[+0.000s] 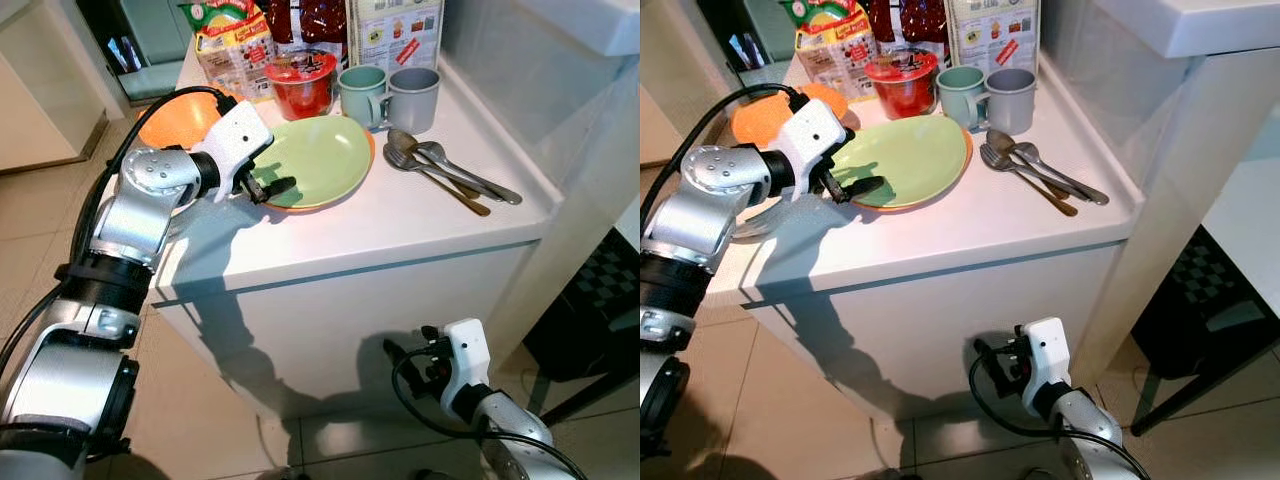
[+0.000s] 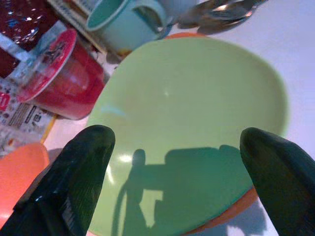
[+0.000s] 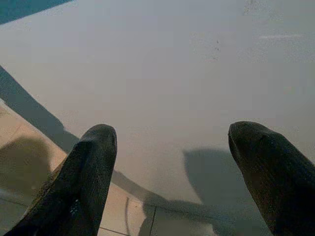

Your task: Setting the table

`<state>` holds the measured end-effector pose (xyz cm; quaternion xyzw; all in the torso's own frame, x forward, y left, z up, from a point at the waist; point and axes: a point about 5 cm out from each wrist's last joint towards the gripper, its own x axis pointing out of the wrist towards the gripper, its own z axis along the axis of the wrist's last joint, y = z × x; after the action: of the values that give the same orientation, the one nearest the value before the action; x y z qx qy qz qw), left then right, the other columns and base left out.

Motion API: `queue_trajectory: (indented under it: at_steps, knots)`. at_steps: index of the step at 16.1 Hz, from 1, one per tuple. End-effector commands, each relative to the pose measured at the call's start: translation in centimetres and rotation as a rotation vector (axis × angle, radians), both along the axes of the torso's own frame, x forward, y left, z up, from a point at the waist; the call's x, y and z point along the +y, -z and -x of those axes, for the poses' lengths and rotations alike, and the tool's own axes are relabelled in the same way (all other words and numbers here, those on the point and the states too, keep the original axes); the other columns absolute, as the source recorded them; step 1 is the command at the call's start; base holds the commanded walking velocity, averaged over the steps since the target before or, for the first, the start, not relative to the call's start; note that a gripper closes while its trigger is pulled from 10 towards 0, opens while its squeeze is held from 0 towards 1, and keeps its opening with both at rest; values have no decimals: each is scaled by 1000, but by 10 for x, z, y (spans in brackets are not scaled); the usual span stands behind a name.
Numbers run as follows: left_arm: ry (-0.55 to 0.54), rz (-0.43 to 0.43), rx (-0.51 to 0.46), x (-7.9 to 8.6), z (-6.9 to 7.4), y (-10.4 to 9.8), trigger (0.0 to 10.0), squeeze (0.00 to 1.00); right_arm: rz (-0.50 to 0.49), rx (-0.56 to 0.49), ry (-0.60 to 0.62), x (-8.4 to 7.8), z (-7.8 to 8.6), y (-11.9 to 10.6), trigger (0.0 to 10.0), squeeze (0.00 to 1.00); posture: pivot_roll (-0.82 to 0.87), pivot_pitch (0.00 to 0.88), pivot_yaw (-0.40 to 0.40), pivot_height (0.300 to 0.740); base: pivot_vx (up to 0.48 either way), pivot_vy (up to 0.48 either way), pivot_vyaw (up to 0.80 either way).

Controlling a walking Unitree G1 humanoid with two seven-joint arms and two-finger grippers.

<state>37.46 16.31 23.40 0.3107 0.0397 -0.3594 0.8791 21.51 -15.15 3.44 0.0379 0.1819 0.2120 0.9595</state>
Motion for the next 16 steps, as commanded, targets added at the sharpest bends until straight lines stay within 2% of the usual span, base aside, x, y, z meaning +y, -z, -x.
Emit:
queue_trajectory:
  at_steps: [1, 2, 6, 11, 16]
  knots:
    - [1, -27, 32, 4, 2, 6, 10000, 0, 3, -7, -9, 4, -1, 0, 10000, 0, 42, 29, 157, 740, 0, 0, 0]
    - [-1, -27, 36, 4, 3, 7, 10000, 0, 2, -7, -8, 4, -1, 0, 10000, 0, 42, 29, 157, 740, 0, 0, 0]
    - [-45, -56, 118, 6, 1, 34, 10000, 0, -6, -17, -4, 7, -2, 0, 10000, 0, 36, 40, 164, 740, 0, 0, 0]
    - [-63, -61, 112, 1, -4, 39, 10000, 0, -7, -21, 7, 6, 1, -1, 10000, 0, 25, 48, 172, 740, 0, 0, 0]
    - [-68, -40, 81, -2, -8, 34, 9882, 0, -6, -17, 8, 5, 2, -1, 10000, 0, 27, 53, 170, 740, 0, 0, 0]
